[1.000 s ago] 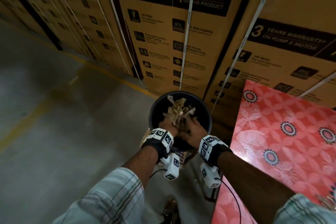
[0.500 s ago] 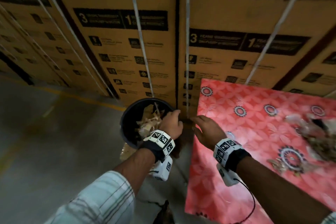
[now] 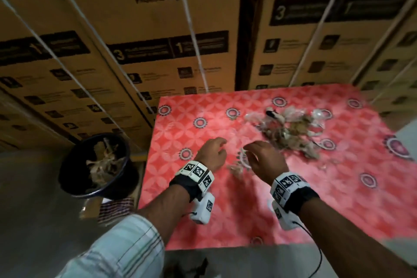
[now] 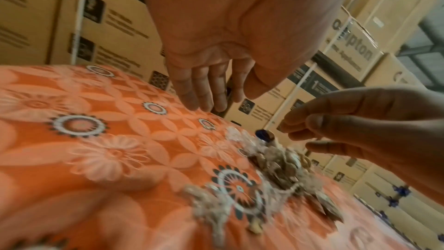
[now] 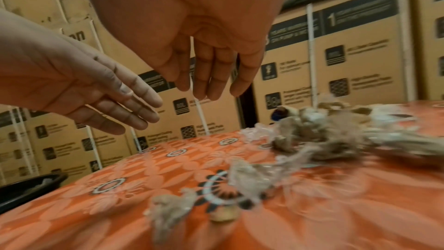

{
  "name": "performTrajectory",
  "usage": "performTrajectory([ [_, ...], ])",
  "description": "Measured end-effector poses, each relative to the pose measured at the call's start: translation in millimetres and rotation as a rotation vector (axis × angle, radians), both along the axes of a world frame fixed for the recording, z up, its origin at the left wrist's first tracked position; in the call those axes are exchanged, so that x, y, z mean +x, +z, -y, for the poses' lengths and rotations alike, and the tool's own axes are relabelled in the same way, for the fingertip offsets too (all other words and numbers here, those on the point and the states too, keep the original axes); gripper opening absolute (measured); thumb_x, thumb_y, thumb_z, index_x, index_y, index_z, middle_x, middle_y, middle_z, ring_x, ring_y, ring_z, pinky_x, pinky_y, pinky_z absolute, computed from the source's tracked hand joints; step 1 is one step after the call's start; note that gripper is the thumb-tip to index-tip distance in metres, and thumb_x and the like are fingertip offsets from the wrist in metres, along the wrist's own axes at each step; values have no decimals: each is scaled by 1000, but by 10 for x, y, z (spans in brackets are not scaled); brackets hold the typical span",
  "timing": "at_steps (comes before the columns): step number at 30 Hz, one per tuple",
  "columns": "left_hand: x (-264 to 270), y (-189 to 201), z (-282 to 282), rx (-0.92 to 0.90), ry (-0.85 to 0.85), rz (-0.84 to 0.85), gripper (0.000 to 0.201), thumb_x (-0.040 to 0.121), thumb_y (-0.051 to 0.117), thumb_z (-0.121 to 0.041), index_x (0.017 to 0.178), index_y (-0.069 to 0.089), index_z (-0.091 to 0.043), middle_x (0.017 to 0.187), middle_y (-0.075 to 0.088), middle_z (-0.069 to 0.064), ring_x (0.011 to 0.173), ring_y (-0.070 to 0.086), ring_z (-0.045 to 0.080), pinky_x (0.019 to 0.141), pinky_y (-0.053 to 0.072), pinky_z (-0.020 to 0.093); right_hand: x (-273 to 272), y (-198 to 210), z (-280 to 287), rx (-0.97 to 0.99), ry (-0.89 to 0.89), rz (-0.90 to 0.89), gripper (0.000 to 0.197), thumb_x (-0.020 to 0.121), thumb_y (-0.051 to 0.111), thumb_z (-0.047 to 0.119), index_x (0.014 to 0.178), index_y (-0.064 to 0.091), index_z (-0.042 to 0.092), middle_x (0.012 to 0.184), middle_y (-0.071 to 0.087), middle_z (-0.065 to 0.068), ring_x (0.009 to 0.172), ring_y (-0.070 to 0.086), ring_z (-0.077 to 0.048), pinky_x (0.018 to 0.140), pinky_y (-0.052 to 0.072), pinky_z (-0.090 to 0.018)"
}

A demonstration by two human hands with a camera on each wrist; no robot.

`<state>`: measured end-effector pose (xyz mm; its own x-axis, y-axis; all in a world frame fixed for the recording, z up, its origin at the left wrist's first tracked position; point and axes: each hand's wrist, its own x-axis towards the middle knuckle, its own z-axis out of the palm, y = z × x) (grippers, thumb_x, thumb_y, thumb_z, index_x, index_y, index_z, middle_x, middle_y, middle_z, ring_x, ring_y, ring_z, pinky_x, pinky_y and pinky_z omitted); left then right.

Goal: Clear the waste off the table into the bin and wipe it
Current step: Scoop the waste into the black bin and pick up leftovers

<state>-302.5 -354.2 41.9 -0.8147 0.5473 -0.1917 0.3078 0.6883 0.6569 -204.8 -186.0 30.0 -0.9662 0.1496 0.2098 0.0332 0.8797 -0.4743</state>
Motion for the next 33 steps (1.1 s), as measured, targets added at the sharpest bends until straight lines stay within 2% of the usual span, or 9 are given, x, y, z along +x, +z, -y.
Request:
performTrajectory([
  [4, 361, -17, -721, -12, -21, -3, 36, 94, 50, -11, 129, 56, -8, 130, 59, 13, 119, 56, 28, 100, 45, 35, 446, -42, -607, -37, -47, -7, 23, 79, 52, 18, 93, 69, 12, 88, 67, -10, 79, 63, -35, 64, 53, -40],
  [9, 684, -50, -1259, -57, 14, -26, 35, 95, 51, -17, 127, 58, -8, 121, 61, 12, 103, 62, 30, 85, 52, 37, 819, -93, -1176, -23, -63, 61, 24, 80, 56, 17, 99, 68, 16, 96, 68, -8, 86, 63, -33, 73, 54, -39],
  [15, 694, -312, -1434, -178, 49, -27, 36, 90, 57, -40, 123, 60, -27, 116, 65, 6, 94, 64, 26, 81, 56, 40, 814, -213, -1498, 10, -96, 161, 31, 82, 58, 16, 112, 63, 17, 103, 64, -11, 94, 58, -35, 74, 52, -41],
  [18, 654, -442, -1519, -221, -6, -33, 41, 92, 52, -31, 133, 54, -27, 120, 64, 11, 97, 65, 28, 85, 55, 40, 675, -240, -1512, 67, -86, 215, 42, 79, 60, 18, 121, 55, 20, 112, 57, -15, 98, 55, -37, 76, 52, -44],
  [21, 620, -500, -1563, -233, -74, -29, 51, 92, 50, -21, 142, 45, -30, 119, 59, 16, 102, 62, 34, 90, 51, 39, 526, -273, -1515, 170, -138, 329, 64, 78, 65, 24, 136, 37, 30, 136, 42, -18, 118, 45, -40, 87, 50, -48],
  [25, 523, -584, -1575, -290, 19, -85, 45, 92, 57, -35, 137, 50, -34, 126, 54, 10, 120, 49, 36, 101, 43, 45, 321, -347, -1535, 191, -184, 478, 79, 81, 66, 36, 142, 17, 41, 152, 16, -14, 131, 33, -40, 92, 48, -55],
  [27, 529, -524, -1480, -349, 104, -119, 49, 88, 58, -55, 132, 52, -34, 130, 47, 7, 122, 41, 33, 100, 38, 44, 279, -404, -1474, 179, -178, 510, 74, 81, 65, 40, 141, 21, 41, 149, 22, -15, 122, 43, -40, 84, 53, -51],
  [30, 550, -460, -1302, -456, 187, -34, 80, 74, 47, -82, 137, 45, -34, 137, 35, 11, 124, 34, 35, 100, 33, 48, 254, -507, -1309, 208, -146, 530, 73, 79, 64, 46, 140, 25, 41, 139, 31, -16, 115, 47, -39, 84, 52, -48],
  [33, 535, -537, -1144, -506, 255, 141, 72, 83, 53, -69, 142, 40, -30, 145, 20, 16, 131, 26, 41, 108, 31, 52, 219, -532, -1176, 246, -107, 548, 65, 82, 57, 52, 139, 28, 43, 135, 35, -14, 117, 45, -38, 85, 49, -48],
])
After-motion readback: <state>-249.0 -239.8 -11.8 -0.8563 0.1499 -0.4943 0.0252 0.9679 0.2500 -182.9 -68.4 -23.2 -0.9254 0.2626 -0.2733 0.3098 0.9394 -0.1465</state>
